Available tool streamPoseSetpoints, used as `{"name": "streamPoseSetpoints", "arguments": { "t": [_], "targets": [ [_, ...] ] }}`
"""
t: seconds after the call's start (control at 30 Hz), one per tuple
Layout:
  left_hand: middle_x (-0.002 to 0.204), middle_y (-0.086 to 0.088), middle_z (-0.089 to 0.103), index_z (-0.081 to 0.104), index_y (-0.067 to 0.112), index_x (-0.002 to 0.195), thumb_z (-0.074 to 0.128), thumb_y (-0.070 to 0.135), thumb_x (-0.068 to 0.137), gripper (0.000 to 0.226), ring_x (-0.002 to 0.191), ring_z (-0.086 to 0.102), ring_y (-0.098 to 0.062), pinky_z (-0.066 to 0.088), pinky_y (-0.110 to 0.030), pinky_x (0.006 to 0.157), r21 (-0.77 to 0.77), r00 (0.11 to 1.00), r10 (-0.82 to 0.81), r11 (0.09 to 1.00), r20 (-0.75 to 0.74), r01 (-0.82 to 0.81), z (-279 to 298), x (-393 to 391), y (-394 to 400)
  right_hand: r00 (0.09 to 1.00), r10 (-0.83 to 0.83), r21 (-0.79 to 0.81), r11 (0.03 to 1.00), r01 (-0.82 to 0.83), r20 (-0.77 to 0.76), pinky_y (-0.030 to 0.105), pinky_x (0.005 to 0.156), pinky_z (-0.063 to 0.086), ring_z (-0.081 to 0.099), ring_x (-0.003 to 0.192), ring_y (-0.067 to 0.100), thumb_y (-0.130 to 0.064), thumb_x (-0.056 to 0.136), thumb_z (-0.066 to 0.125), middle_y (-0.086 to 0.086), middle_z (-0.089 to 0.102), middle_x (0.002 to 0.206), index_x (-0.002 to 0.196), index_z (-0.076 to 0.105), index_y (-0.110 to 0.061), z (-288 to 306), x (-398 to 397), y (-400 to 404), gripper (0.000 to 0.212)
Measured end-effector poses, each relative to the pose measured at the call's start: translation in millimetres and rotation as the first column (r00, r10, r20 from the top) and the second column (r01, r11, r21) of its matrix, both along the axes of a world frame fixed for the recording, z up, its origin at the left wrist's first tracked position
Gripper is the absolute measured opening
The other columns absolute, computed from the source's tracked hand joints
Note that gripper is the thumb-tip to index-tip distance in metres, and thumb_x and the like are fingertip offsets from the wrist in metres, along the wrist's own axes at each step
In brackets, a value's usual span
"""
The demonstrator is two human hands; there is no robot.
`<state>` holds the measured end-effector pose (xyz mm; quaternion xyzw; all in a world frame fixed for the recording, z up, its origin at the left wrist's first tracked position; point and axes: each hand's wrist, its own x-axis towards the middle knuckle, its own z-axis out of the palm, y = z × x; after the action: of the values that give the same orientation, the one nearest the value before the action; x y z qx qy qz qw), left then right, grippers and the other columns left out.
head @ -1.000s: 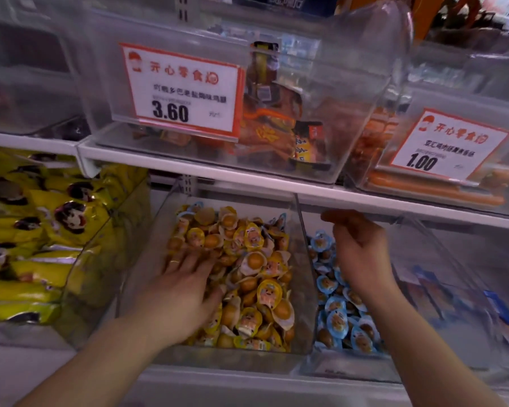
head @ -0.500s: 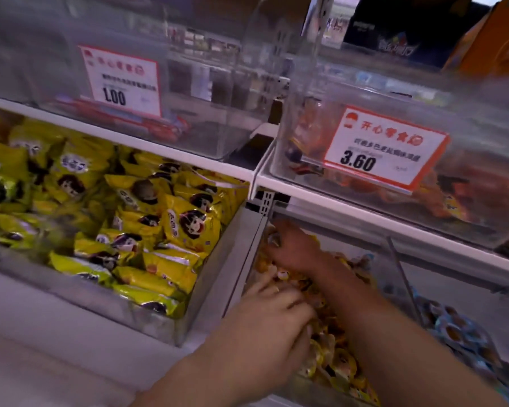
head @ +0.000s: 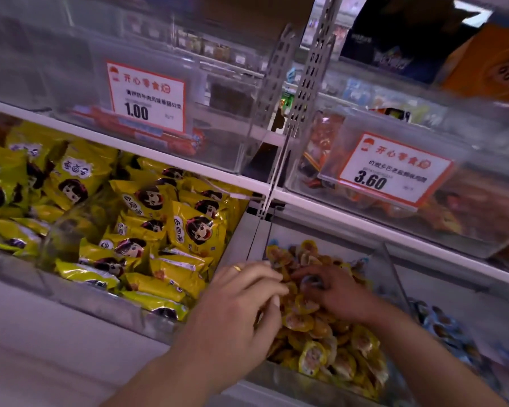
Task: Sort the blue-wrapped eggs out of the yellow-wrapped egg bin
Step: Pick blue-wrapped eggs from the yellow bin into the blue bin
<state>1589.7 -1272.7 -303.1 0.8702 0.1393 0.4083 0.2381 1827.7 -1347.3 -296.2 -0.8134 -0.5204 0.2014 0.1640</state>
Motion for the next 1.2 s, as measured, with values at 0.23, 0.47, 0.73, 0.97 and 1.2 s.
{"name": "streamPoseSetpoints", "arguments": {
  "t": [0.23, 0.47, 0.73, 0.97, 1.2],
  "targets": [
    [0.121, 0.025, 0.05, 0.054, 0.038, 0.126, 0.042, 0.047, 0.092, 0.037, 0.112, 0.048, 0.001, 0.043, -0.023, 0.095, -0.27, 0.973, -0.186, 0.952, -0.139, 0.143, -10, 33, -57, 0.948, -0.238, 0.359, 0.884, 0.301, -0.21, 0.009, 0.077, 0.049, 0.064, 0.093, -0.008, -0.017, 0.099, 0.058, -0.01, 0.071, 0.102, 0.108, 0.07, -0.027, -17, -19, -44, 0.018],
    [0.076, -0.003, 0.074, 0.06, 0.016, 0.114, 0.055, 0.029, 0.1, 0.02, 0.066, 0.071, -0.025, 0.057, -0.042, 0.071, -0.99, 0.991, -0.075, 0.086, 0.107, 0.114, -4, 88, -65, 0.462, -0.259, 0.281, 0.519, 0.807, -0.848, 0.029, 0.057, 0.04, 0.053, 0.059, 0.021, -0.017, 0.104, 0.049, 0.02, 0.06, 0.076, 0.084, 0.065, 0.01, -11, -26, -46, 0.036],
    [0.106, -0.011, 0.076, 0.074, 0.018, 0.109, 0.055, 0.041, 0.099, 0.032, 0.096, 0.073, -0.026, 0.059, -0.038, 0.068, -0.928, 0.966, -0.031, -0.289, 0.255, 0.236, -4, 88, -50, 0.854, -0.172, 0.48, 0.765, 0.43, -0.491, 0.008, 0.073, 0.049, 0.069, 0.089, -0.005, -0.022, 0.102, 0.054, -0.019, 0.076, 0.096, 0.102, 0.075, -0.038, -11, -69, -53, 0.027],
    [0.093, 0.01, 0.07, 0.07, 0.027, 0.101, 0.052, 0.002, 0.097, 0.031, 0.083, 0.067, 0.001, 0.055, -0.02, 0.07, -0.913, 0.989, 0.149, 0.406, 0.013, -0.049, -20, 83, -31, 0.947, -0.285, 0.503, 0.803, 0.32, -0.148, 0.003, 0.079, 0.043, 0.063, 0.1, -0.005, -0.009, 0.089, 0.063, -0.02, 0.07, 0.105, 0.104, 0.071, -0.034, -14, -46, -50, 0.03],
    [0.098, -0.006, 0.072, 0.068, 0.025, 0.104, 0.048, -0.007, 0.094, 0.039, 0.071, 0.071, -0.017, 0.055, -0.031, 0.052, -0.974, 0.997, 0.057, 0.222, 0.059, 0.045, -12, 73, -32, 0.956, 0.017, 0.191, 0.979, -0.076, 0.293, 0.031, 0.091, 0.045, 0.058, 0.115, 0.028, -0.022, 0.092, 0.058, 0.009, 0.063, 0.123, 0.124, 0.063, -0.017, -14, 10, 39, 0.032]
  ]
}}
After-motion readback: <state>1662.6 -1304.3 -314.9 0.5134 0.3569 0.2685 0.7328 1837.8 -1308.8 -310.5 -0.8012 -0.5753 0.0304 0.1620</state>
